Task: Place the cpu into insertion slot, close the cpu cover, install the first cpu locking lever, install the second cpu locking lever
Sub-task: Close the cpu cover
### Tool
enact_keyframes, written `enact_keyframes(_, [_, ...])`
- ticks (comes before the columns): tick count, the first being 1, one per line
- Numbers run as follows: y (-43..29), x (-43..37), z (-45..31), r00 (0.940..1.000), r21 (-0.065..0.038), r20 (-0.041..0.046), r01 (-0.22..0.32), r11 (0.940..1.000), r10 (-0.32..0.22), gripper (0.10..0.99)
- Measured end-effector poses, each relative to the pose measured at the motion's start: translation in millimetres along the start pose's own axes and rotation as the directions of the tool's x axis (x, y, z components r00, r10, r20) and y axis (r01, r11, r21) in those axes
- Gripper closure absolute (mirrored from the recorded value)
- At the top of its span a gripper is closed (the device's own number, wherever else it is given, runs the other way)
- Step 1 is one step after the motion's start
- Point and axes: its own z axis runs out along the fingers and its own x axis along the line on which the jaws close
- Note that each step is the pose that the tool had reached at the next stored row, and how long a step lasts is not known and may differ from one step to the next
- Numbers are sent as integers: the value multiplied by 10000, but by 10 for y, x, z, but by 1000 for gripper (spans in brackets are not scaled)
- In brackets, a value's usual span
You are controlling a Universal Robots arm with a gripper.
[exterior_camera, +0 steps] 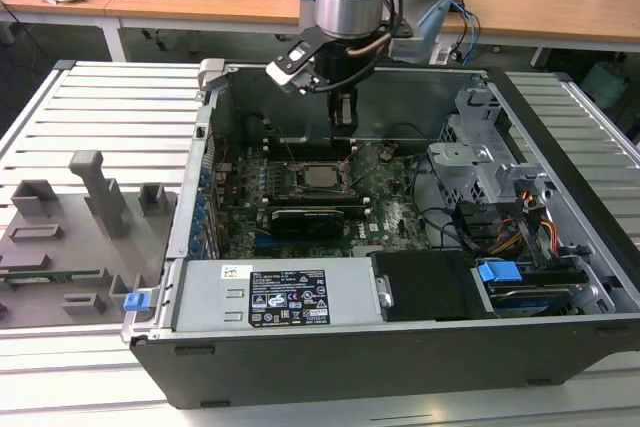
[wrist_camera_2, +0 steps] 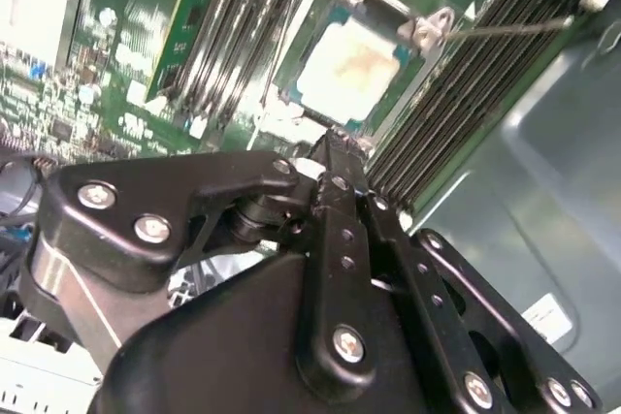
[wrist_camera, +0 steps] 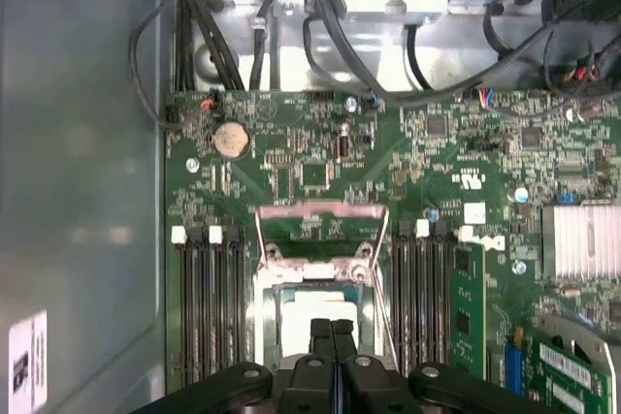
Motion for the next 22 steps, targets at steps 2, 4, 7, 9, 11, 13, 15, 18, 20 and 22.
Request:
enact_keyframes(2, [76,2,3,10000,11,3,2,10000,-2,980])
enact_keyframes(4, [164,3,6,10000,53,4,3,10000,-3,980])
enact_keyframes(7, [197,3,-54,10000,94,3,2,10000,-2,980])
enact_keyframes(9, [235,4,-53,10000,114,4,1,9999,-1,980])
enact_keyframes(11, [285,5,-52,10000,147,7,3,9999,-3,980])
enact_keyframes(13, [320,6,-50,10000,153,5,3,9999,-3,980])
enact_keyframes(15, [433,8,-46,10000,183,6,3,9998,-3,980])
enact_keyframes(18, [560,13,-38,10000,217,6,12,9998,-12,980])
enact_keyframes(20, [602,14,-26,10000,235,4,42,9997,-42,980])
enact_keyframes(22, [657,16,-2,10000,265,9,75,9996,-75,980])
